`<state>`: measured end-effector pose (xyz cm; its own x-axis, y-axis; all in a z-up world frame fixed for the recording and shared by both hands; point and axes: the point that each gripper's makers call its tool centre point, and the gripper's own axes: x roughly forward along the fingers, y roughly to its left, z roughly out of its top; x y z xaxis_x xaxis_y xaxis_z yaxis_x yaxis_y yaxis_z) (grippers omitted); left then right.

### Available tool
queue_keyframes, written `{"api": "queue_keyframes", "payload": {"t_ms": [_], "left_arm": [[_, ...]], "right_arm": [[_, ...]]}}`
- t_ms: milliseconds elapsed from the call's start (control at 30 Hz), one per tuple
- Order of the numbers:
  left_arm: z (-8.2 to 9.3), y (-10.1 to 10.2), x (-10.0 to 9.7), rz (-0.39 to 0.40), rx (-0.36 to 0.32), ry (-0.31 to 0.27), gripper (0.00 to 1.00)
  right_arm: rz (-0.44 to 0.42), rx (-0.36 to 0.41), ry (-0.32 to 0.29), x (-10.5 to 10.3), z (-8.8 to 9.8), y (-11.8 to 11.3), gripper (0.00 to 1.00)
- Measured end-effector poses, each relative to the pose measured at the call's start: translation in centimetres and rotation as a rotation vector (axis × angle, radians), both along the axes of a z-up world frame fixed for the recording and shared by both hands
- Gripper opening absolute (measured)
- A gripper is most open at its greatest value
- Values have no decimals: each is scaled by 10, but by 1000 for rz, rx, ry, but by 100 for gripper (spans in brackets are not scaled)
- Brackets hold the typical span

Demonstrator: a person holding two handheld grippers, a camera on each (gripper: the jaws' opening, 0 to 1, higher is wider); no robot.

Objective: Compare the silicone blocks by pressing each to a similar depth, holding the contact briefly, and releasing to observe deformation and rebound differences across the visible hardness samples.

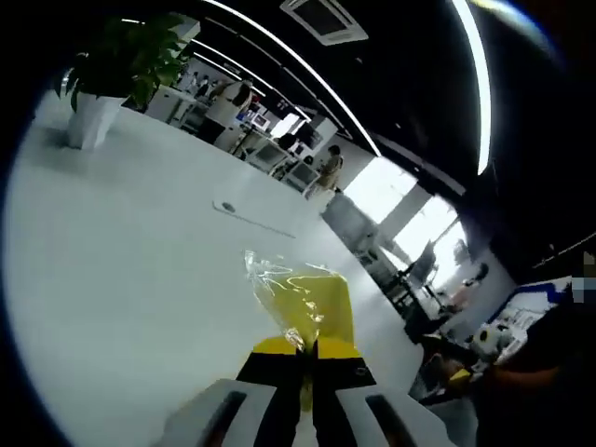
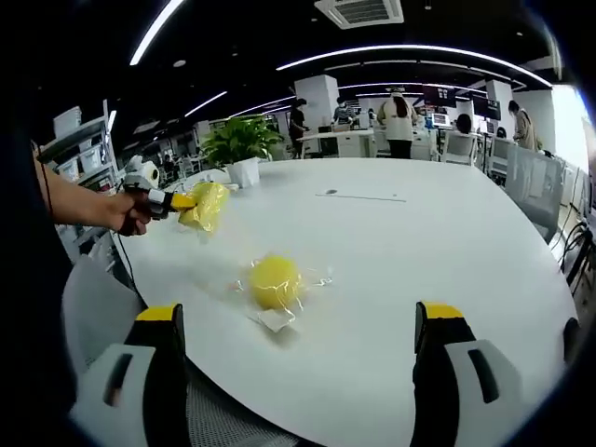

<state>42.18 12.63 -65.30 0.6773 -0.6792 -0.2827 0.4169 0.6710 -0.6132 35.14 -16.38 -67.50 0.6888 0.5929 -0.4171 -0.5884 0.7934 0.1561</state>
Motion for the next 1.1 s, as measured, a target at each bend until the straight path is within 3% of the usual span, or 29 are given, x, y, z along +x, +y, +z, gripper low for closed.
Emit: {"api": "queue_keyframes", "payload": {"t_ms": [167, 267, 333, 433, 633, 700, 800, 867, 900, 1100], "left_arm": [[33, -2, -11, -11, 14, -91, 0], [53, -4, -17, -11, 38, -154, 0], [70, -5, -21, -10, 32, -209, 0], [85, -8, -31, -38, 34, -246, 0], [97, -12, -44, -50, 28, -275, 0], [103, -15, -49, -55, 26, -288, 0], [111, -21, -55, -68, 38, -319, 0], [116, -25, -59, -77, 48, -341, 0], [120, -29, -61, -81, 47, -355, 0], [131, -41, -66, -95, 61, -410, 0]], "right_arm": [[59, 21, -21, 1, 19, 19, 97], [157, 21, -34, -5, 33, 38, 97], [175, 21, -51, -4, 44, 45, 97], [206, 58, -74, -2, 65, 57, 97], [241, 79, -133, 6, 100, 68, 97], [280, 109, -115, 2, 108, 75, 97], [295, 96, -124, 2, 116, 81, 97], [347, 140, -108, -5, 126, 92, 97], [361, 153, -127, -4, 137, 98, 97], [440, 171, -133, -2, 157, 121, 97]]}}
